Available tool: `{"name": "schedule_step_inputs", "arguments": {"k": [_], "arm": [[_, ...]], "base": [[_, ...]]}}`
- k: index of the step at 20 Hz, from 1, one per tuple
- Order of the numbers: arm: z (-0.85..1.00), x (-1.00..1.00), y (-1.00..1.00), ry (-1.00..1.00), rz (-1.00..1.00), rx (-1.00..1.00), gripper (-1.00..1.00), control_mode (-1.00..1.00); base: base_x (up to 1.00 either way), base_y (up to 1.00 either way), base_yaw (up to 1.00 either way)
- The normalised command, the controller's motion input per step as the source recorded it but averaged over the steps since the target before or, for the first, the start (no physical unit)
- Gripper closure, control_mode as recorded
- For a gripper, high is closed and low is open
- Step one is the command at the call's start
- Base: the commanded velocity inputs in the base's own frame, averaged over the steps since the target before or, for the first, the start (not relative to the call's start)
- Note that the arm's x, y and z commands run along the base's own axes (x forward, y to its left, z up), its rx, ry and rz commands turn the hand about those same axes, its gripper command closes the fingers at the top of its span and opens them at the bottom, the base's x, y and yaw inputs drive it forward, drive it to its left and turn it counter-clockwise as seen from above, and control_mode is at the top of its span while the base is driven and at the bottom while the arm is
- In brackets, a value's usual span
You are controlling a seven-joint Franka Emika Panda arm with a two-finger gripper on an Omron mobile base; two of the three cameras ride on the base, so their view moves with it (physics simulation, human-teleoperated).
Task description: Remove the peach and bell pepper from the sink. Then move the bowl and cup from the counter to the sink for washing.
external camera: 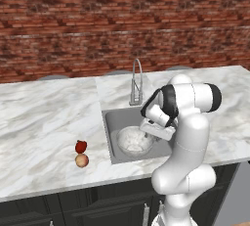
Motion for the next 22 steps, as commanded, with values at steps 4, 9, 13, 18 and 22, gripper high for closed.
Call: {"name": "schedule_step_inputs", "arguments": {"k": [4, 9, 13, 18, 22], "arm": [[0.02, 0.00, 0.00, 0.00, -0.02, 0.00, -1.00, -1.00], [0.08, -0.02, 0.00, 0.00, -0.01, 0.00, -1.00, -1.00], [0.22, -0.09, -0.01, 0.00, 0.00, 0.00, -1.00, -1.00], [0.30, -0.19, -0.01, 0.00, 0.00, 0.00, -1.00, -1.00], [0.32, -0.25, 0.00, 0.00, 0.00, 0.00, -1.00, -1.00]], "base": [[0.00, 0.00, 0.00], [0.00, 0.00, 0.00], [0.00, 0.00, 0.00], [0.00, 0.00, 0.00], [0.00, 0.00, 0.00]]}}
